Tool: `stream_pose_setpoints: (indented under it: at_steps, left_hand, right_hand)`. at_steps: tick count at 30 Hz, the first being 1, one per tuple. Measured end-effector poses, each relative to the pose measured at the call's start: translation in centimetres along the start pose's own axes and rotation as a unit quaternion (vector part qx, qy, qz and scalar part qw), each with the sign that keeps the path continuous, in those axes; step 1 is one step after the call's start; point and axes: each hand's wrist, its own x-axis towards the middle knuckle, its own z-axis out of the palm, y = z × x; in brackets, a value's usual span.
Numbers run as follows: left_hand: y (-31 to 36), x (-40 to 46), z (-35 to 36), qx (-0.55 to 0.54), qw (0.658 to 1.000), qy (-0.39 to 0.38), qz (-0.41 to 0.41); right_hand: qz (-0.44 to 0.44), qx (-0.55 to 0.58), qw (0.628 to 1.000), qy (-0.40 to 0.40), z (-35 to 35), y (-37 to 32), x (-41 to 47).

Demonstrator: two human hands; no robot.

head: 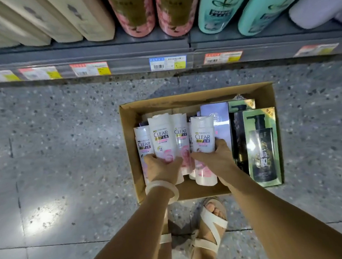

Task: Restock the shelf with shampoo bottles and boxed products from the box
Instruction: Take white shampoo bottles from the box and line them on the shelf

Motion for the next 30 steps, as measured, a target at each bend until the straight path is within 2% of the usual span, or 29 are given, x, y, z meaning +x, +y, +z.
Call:
stream_pose_setpoints:
  at_steps: [5,11,15,19,24,30]
  left_hand:
    - [3.9,-4.2,-2.5,-0.014,0.993,0.017,0.118]
    - [10.8,-14.1,-6.1,-0.085,0.973,0.032,0.211]
    - [16.1,-21.0,-9.0,-0.122,0.956,0.011,0.265]
    - [22.0,-27.9,-12.3,-0.142,0.929,0.018,0.342]
    - [28.1,-38.4,-17.1,-0.185,0.889,-0.008,0.419]
    - [32.0,-50.4,-23.0,-0.149,0.838,-0.040,0.524]
  right_hand:
    - [-0.070,0.110,0.990,-0.046,-3.4,-3.1,-4.6]
    - [-0.142,0.185,0.972,0.001,-8.6,-9.4,-13.1]
    - [-0.205,0.204,0.957,0.028,-13.1,-14.7,-19.6]
    - [-0.279,0.206,0.936,0.062,-17.3,-20.1,-26.8]
    - [-0.344,0.225,0.906,0.098,-22.5,-25.4,-37.4]
    - [-0.423,0.262,0.858,0.129,-28.0,-28.9,-49.8]
